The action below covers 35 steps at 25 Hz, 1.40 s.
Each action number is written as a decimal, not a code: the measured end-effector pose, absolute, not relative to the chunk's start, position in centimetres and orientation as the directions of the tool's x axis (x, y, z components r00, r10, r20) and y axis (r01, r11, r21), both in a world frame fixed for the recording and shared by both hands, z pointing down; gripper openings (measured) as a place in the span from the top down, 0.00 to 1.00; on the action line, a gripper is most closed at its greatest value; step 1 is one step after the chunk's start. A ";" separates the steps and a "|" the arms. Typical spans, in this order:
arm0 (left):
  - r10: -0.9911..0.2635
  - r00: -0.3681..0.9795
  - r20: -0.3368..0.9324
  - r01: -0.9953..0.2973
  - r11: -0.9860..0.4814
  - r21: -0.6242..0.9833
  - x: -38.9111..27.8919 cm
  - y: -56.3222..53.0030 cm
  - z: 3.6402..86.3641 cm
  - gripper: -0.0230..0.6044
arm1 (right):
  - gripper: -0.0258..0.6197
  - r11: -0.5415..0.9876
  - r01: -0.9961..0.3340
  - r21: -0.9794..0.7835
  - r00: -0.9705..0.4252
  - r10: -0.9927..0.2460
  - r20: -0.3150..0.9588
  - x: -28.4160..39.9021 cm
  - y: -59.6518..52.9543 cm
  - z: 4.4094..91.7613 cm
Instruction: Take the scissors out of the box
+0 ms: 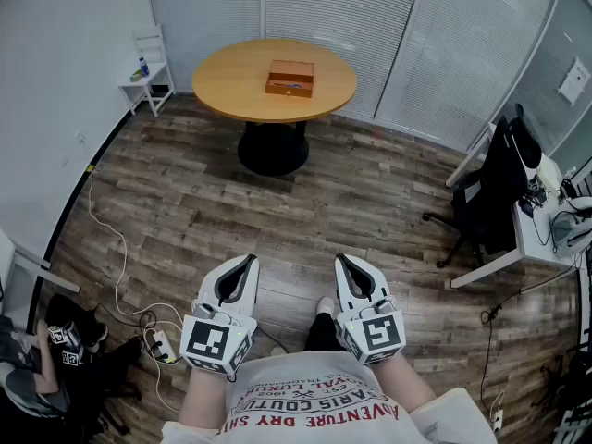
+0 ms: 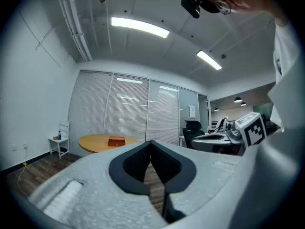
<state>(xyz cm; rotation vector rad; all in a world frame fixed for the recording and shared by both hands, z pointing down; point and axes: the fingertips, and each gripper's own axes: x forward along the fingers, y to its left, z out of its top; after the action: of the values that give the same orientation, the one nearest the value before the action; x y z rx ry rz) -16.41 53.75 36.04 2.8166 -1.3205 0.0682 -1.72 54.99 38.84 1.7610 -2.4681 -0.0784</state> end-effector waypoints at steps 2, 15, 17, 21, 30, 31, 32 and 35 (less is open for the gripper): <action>-0.763 0.644 0.055 -0.765 -0.644 0.009 -16.2 53.8 36.0 0.95 | 0.95 0.322 -0.941 0.103 -0.317 -0.946 0.064 -1.4 55.0 38.8; -0.750 0.654 0.101 -0.756 -0.654 0.036 -15.9 51.8 37.7 0.95 | 0.95 0.316 -0.947 0.061 -0.311 -0.947 0.082 -1.1 53.2 39.8; -0.746 0.657 0.106 -0.753 -0.656 0.048 -15.6 51.2 38.1 0.95 | 0.95 0.309 -0.950 0.037 -0.306 -0.950 0.061 -0.6 52.7 39.6; -0.752 0.648 0.120 -0.760 -0.648 0.049 -14.8 49.5 38.7 0.95 | 0.95 0.306 -0.951 0.050 -0.302 -0.951 0.071 0.4 50.8 40.2; -0.808 0.574 0.131 -0.818 -0.574 0.042 -11.6 41.8 38.4 0.95 | 0.95 0.368 -0.930 0.011 -0.365 -0.926 0.097 4.4 41.6 41.1; -0.815 0.565 0.129 -0.824 -0.565 0.042 -11.2 40.8 38.2 0.95 | 0.95 0.377 -0.926 0.013 -0.374 -0.922 0.098 4.9 40.4 41.0; -0.821 0.556 0.128 -0.830 -0.556 0.040 -10.8 39.9 38.0 0.95 | 0.95 0.387 -0.922 0.015 -0.384 -0.918 0.099 5.4 39.2 40.9; -0.842 0.526 0.121 -0.849 -0.527 0.032 -9.4 37.1 37.4 0.95 | 0.95 0.414 -0.910 0.022 -0.410 -0.906 0.102 7.2 36.0 40.7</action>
<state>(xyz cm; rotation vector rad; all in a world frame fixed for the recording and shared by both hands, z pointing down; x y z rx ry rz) -9.41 37.09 37.42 2.6678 -1.4812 0.1384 7.25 35.98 40.71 1.6480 -2.5579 0.0560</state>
